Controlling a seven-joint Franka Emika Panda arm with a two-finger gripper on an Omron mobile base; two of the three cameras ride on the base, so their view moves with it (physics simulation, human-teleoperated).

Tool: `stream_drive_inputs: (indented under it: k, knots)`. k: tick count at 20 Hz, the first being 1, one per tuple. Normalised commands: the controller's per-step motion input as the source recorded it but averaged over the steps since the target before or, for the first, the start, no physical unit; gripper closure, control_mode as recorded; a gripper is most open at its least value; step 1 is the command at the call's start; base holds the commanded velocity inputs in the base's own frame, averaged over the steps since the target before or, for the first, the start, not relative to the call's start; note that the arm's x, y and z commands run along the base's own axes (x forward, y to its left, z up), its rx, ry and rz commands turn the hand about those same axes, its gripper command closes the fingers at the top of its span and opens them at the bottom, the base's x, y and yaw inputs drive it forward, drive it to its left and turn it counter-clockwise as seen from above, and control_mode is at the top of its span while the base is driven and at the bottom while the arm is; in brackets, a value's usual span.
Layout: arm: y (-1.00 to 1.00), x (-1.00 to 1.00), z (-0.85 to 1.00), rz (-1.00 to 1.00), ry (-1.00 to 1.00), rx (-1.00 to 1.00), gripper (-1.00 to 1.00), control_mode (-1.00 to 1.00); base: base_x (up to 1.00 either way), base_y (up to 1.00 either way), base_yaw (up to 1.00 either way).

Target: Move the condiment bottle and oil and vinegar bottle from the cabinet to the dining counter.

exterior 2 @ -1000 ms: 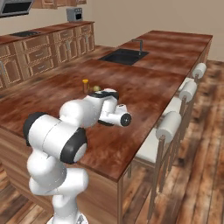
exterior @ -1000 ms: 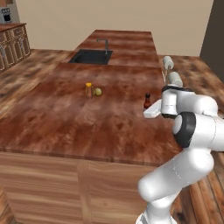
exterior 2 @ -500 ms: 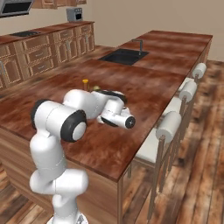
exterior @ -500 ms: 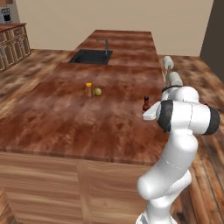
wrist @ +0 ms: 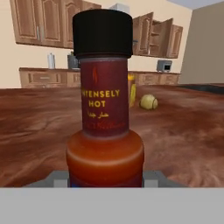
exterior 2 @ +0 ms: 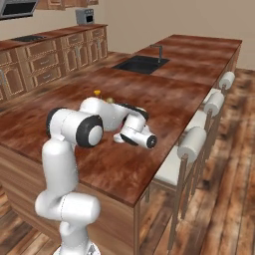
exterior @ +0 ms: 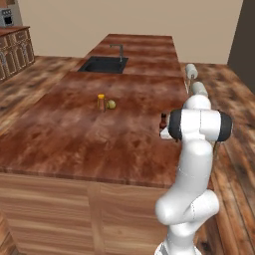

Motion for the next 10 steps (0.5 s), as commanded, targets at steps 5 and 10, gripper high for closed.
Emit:
stream_drive_inputs:
  k: [5, 10]
  knots:
    - [0.00, 0.29, -0.22, 0.05, 0.00, 0.00, 1.00, -1.00, 0.00, 0.00, 0.00]
    - [0.00, 0.28, -0.21, 0.05, 0.02, 0.00, 1.00, -1.00, 0.00, 0.00, 0.00]
